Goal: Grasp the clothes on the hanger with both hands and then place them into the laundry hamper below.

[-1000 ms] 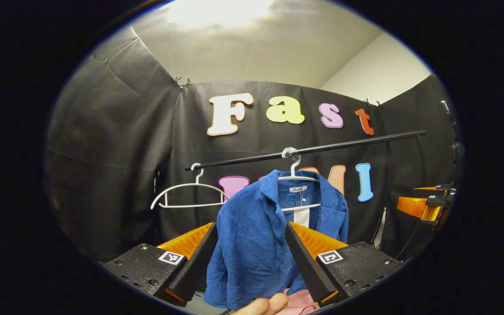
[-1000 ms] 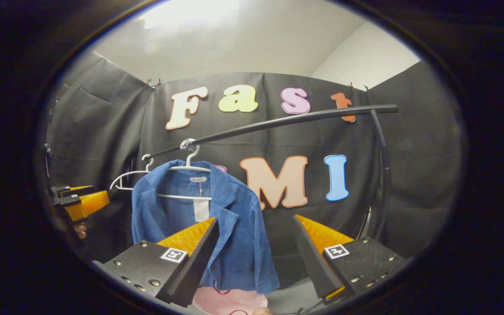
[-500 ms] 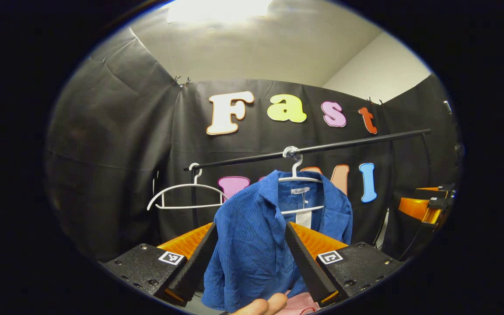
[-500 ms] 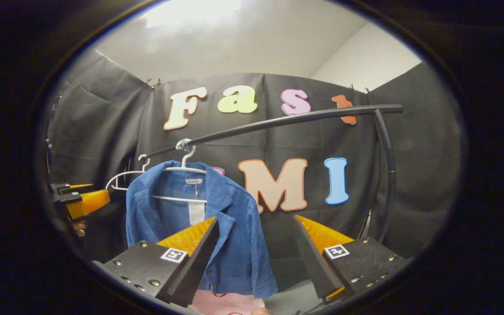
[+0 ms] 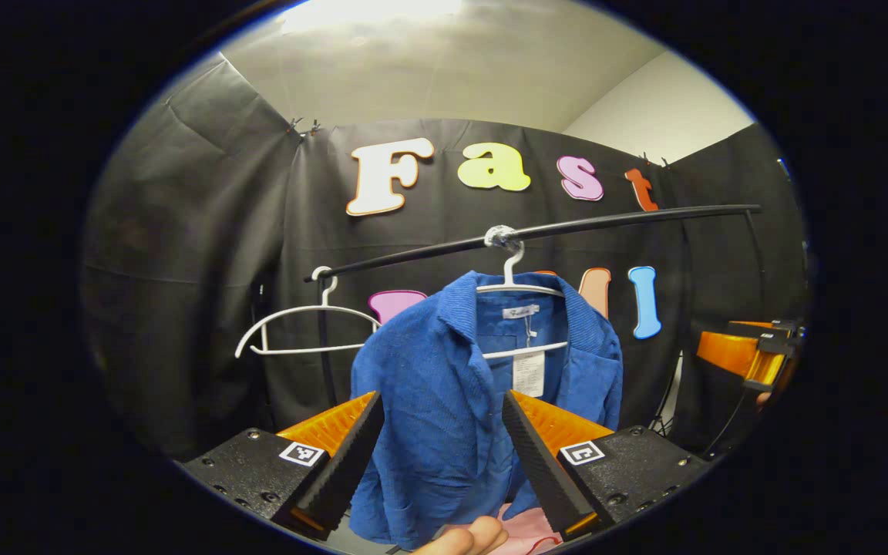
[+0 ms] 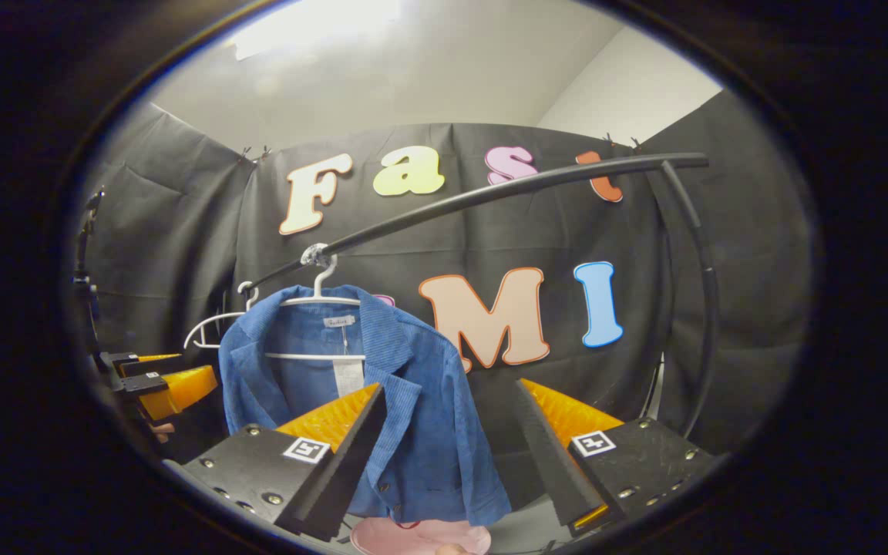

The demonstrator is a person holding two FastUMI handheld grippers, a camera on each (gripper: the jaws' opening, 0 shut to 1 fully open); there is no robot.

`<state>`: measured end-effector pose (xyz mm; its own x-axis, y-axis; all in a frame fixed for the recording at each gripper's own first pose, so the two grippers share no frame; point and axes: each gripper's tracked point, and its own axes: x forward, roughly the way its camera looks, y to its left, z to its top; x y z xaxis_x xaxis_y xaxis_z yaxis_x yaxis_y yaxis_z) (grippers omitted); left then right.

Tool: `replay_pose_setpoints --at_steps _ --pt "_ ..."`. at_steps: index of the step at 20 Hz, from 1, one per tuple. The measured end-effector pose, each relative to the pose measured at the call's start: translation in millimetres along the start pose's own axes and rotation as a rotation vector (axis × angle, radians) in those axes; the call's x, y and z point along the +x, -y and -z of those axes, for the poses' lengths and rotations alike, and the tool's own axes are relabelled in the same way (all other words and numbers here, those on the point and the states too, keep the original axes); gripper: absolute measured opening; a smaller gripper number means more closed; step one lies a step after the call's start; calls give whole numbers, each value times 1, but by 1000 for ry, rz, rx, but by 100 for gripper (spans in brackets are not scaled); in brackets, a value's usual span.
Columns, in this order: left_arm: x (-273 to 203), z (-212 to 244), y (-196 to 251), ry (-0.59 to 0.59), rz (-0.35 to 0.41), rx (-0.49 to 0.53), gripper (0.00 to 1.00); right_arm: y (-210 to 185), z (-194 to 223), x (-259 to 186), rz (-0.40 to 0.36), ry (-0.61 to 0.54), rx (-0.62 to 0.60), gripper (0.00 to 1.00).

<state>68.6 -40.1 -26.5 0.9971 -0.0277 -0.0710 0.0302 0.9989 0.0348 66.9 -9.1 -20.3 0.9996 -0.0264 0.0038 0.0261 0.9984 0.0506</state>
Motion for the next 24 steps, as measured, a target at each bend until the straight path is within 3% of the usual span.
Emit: replay_pose_setpoints --at_steps 6,12,16,21,24 --pt "39 19 25 -5 17 9 93 -19 35 41 -3 -42 -107 98" --pt "74 44 31 -28 -7 38 95 -25 31 80 23 61 -44 98" --pt "91 52 17 -21 -79 25 94 -50 59 101 -13 -46 -20 98" --pt "99 54 17 -25 -58 41 85 -62 75 121 6 -41 -88 98" --pt "104 45 2 9 -93 44 79 -80 84 131 -34 -52 -58 98"
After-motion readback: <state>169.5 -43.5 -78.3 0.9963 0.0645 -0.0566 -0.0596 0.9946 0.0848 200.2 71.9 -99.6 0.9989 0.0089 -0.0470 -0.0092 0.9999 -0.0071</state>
